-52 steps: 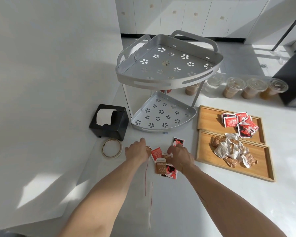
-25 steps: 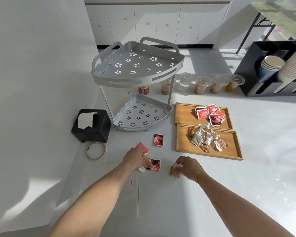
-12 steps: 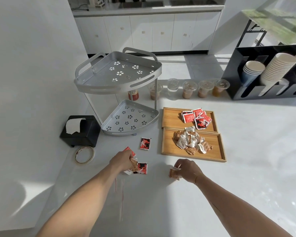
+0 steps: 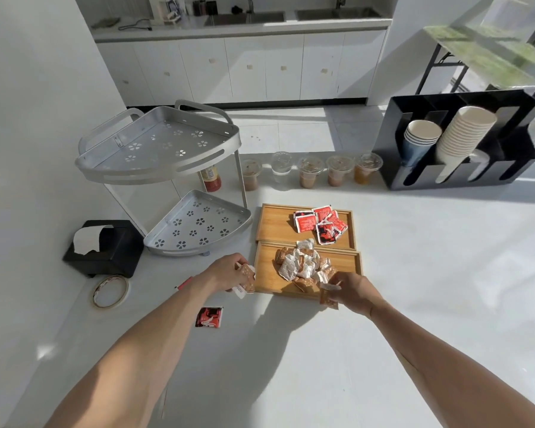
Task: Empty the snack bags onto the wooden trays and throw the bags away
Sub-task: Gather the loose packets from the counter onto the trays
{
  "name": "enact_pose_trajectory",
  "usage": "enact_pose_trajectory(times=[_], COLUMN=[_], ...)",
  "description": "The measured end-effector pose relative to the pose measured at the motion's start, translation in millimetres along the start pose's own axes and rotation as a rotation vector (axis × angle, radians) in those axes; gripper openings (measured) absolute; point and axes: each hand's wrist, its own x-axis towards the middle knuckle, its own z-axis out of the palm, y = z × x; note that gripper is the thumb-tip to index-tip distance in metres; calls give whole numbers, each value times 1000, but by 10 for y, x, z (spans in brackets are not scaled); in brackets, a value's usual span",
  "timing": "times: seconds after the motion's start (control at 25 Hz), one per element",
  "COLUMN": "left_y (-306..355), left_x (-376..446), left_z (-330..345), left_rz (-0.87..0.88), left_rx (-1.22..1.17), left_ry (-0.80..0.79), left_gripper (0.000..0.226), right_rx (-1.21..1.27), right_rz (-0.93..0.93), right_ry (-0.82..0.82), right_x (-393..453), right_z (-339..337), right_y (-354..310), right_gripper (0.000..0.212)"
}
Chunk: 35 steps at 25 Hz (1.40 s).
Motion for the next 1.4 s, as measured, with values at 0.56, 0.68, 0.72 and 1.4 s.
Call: enact_pose_trajectory(times=[0.56, 0.68, 0.72, 1.4], left_y=[423, 408, 404, 133], left_x=[735, 785, 783, 289], left_z=[568, 602, 613, 665], left_rz=[-35, -32, -20, -43], left_rx=[103, 163, 210, 338], left_ry=[94, 100, 109, 317], left_gripper=[39, 37, 35, 45], right_rx=[-57, -128, -154, -395], right_rz=[52, 42, 31, -142], right_ry=[-4, -13, -4, 237], right_x=[732, 825, 839, 422], right_z=[-299, -259, -244, -112], right_y=[264, 296, 312, 103], right_gripper=[25, 23, 22, 39])
